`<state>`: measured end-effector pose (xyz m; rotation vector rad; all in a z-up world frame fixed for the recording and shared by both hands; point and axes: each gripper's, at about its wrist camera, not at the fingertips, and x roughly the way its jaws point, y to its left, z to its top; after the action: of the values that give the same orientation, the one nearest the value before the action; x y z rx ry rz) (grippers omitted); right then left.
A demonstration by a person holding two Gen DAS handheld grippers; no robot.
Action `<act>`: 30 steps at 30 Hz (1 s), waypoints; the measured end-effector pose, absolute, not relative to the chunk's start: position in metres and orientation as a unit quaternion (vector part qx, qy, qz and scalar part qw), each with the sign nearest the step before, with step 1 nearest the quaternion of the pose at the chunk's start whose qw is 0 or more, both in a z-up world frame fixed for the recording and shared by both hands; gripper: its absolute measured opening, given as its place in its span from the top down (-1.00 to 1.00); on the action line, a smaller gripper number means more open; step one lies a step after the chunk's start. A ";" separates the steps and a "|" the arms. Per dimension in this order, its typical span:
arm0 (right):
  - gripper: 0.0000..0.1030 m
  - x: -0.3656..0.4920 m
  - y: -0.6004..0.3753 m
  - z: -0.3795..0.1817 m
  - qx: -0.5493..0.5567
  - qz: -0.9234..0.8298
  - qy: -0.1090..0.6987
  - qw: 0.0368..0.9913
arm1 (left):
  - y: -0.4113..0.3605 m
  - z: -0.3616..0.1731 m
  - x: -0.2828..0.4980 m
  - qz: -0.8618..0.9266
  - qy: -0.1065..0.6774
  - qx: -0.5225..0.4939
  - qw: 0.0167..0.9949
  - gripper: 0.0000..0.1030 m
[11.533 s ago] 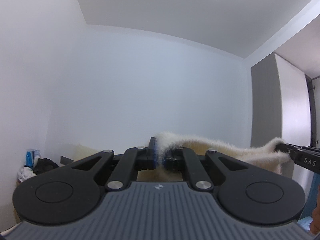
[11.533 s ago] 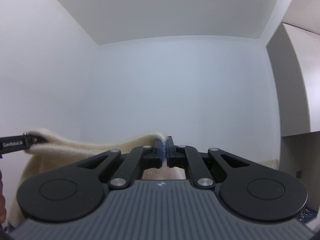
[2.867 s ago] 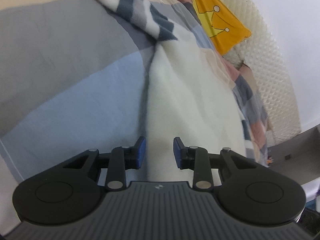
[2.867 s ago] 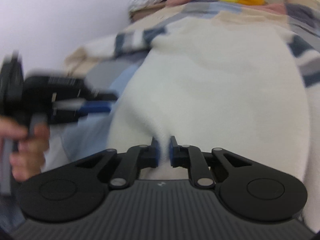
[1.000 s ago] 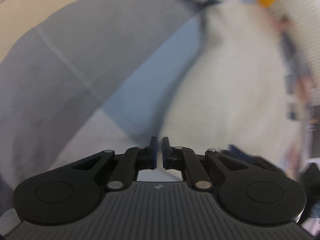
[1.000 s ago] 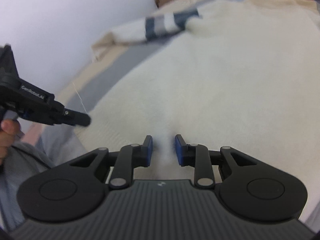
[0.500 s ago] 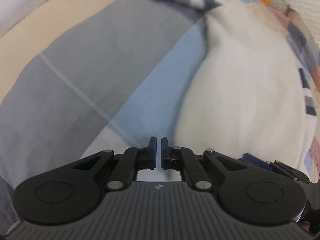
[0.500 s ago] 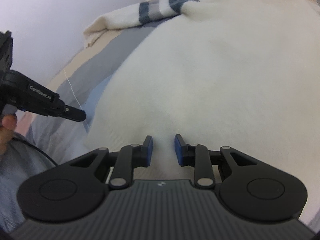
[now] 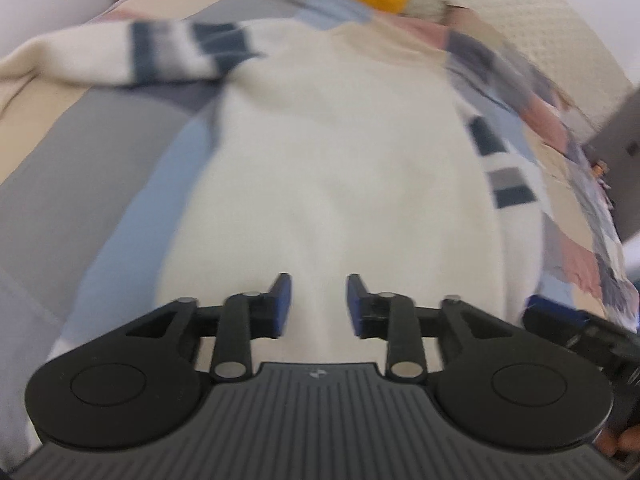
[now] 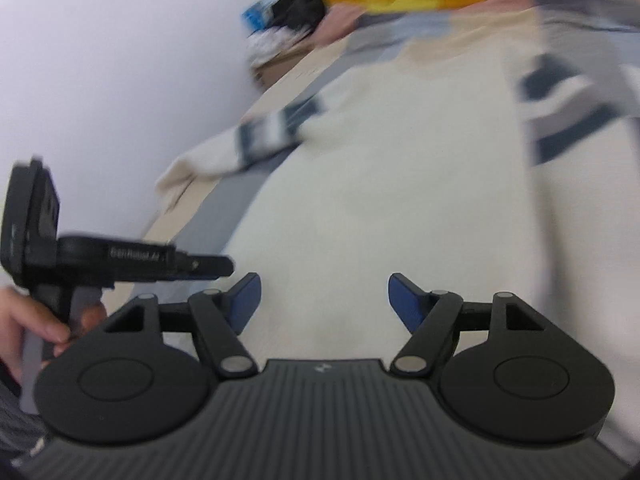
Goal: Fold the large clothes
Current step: 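Move the open right tool to the striped sleeve cuff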
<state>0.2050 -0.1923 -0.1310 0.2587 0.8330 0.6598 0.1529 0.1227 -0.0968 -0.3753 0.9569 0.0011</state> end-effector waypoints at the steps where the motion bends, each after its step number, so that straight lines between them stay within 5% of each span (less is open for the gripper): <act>1: -0.41 0.204 -0.208 -0.125 0.131 0.296 0.393 0.861 | 0.114 -0.097 0.158 -0.010 0.454 -0.176 0.874 0.16; 8: -0.41 0.203 -0.324 -0.094 0.182 0.191 0.354 0.897 | 0.051 -0.113 0.189 -0.062 0.436 -0.149 0.886 0.15; 15: -0.43 0.224 -0.409 -0.150 0.212 0.093 0.422 0.876 | 0.011 -0.161 0.207 -0.074 0.396 -0.109 0.909 0.15; 27: -0.43 0.233 -0.412 -0.221 0.253 0.158 0.503 0.811 | 0.018 -0.207 0.232 -0.064 0.432 -0.103 0.894 0.14; 30: -0.25 0.244 -0.397 -0.224 0.205 0.183 0.524 0.806 | 0.020 -0.209 0.231 -0.067 0.430 -0.105 0.894 0.14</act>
<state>0.2435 -0.3971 -0.2239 0.4393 1.1220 0.3916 0.2313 0.0199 -0.2090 -0.2173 0.8907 -0.1394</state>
